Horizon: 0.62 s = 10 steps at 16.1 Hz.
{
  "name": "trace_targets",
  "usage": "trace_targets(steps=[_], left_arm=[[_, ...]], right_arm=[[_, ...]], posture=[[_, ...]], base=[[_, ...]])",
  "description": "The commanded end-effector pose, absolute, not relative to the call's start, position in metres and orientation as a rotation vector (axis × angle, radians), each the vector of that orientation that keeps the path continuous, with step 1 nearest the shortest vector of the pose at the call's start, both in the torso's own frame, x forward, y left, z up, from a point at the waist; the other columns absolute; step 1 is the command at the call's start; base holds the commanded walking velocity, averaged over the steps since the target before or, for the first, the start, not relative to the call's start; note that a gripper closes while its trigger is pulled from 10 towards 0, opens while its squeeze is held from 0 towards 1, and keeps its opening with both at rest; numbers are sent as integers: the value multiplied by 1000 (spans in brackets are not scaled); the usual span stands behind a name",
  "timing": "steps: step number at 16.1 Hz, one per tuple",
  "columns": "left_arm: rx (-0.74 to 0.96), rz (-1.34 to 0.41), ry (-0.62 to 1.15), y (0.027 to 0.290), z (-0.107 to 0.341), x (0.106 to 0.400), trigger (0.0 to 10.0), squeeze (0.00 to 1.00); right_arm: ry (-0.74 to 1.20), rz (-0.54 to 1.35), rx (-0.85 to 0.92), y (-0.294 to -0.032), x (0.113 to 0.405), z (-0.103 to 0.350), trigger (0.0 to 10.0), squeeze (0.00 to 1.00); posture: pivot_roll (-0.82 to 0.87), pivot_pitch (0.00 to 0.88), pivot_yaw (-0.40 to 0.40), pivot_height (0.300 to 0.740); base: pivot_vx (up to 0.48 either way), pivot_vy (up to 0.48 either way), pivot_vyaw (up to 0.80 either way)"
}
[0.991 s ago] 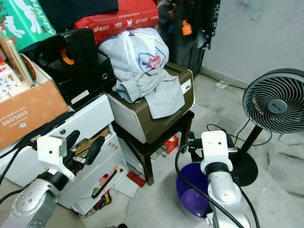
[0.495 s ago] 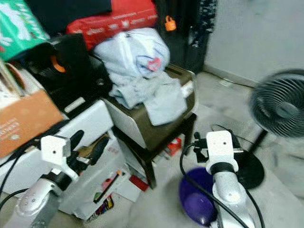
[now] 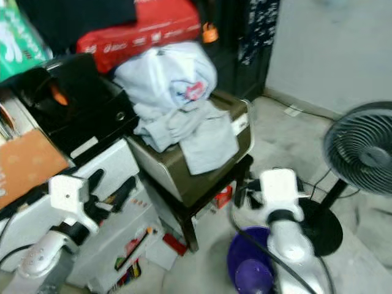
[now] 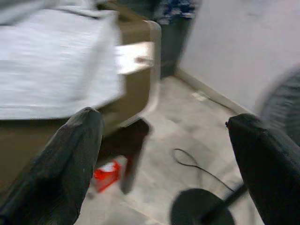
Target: Clean up the room
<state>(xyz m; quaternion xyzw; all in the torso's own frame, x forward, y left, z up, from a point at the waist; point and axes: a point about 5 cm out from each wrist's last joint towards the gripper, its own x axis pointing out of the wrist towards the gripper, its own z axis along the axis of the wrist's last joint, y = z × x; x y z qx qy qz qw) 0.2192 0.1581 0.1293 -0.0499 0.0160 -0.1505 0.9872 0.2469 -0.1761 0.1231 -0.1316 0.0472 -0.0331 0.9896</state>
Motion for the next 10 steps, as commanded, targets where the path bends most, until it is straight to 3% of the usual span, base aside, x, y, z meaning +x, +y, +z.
trace_targets(steps=[1, 8, 10], left_arm=[[-97, -291, 42, 159, 128, 219, 10000, 0], [-94, -275, 43, 160, 127, 220, 10000, 0], [-92, -274, 43, 160, 127, 220, 10000, 0]], right_arm=[[93, -75, -268, -178, 245, 123, 10000, 0], [85, -68, -295, -178, 248, 124, 10000, 0], [84, -66, -293, -178, 249, 124, 10000, 0]], posture=[[-167, 114, 74, 740], [-163, 104, 66, 740], [-163, 104, 66, 740]], base=[[0, 0, 0], [0, 0, 0], [0, 0, 416]])
